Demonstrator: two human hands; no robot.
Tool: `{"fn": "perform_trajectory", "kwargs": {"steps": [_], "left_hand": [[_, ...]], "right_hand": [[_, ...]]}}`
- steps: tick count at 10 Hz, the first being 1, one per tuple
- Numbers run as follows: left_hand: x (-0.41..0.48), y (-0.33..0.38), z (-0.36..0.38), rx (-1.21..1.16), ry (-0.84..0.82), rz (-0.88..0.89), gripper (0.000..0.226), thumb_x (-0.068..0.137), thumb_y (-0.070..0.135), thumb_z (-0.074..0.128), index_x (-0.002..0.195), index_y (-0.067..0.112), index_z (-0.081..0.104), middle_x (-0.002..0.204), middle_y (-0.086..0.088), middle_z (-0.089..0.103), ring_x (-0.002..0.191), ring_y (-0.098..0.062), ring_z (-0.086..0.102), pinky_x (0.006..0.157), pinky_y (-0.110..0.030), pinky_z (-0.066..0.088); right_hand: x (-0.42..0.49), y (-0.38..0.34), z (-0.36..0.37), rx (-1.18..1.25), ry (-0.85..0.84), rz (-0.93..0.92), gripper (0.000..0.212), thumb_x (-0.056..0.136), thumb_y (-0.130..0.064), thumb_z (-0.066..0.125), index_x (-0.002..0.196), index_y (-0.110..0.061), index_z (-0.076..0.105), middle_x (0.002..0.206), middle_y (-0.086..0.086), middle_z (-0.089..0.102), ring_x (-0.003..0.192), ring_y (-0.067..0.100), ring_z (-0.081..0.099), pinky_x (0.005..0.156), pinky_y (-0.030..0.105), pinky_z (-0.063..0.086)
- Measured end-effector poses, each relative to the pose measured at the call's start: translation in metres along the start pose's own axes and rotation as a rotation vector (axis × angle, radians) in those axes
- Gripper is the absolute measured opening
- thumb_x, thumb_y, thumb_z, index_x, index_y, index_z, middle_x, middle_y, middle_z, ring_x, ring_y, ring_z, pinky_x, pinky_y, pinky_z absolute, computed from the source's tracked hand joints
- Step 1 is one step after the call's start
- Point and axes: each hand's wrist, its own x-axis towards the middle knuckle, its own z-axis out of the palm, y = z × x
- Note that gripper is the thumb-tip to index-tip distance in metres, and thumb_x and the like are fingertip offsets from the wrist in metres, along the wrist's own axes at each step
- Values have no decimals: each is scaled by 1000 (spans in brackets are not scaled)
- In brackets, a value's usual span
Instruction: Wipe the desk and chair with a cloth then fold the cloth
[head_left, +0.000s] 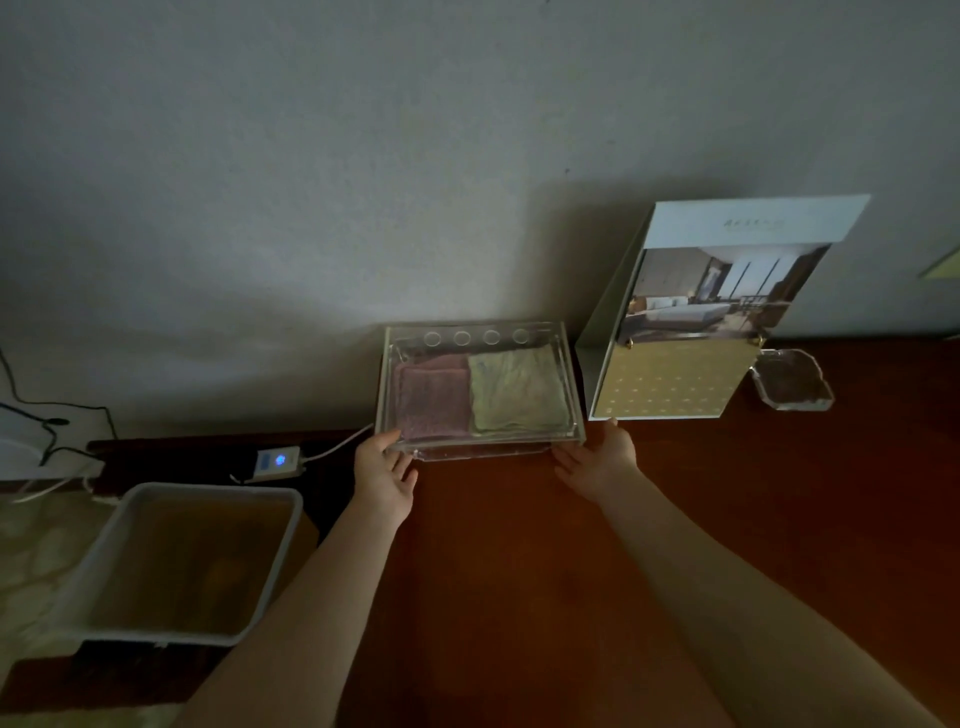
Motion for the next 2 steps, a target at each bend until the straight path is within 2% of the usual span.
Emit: {"fn": "perform_trajectory", "kwargs": {"steps": [1,2], "left_hand": [[4,-6,-5,88,65,9,43,93,15,51,135,9,45,140,-12,45,133,-24,39,108,-38,29],[-1,-15,-6,127,143,7,39,90,15,55,128,9,51,133,-10,50,124,-21,46,99,-36,36]], "right_hand": [[-9,-6,-13,-74,14,-16,63,100,-49,26,151,-13,18,133,24,52,134,32,38,113,45,21],[-20,-13,-32,-90,55,-44,56,101,-45,28,150,-18,23,133,21,53,130,35,43,109,47,28]]}}
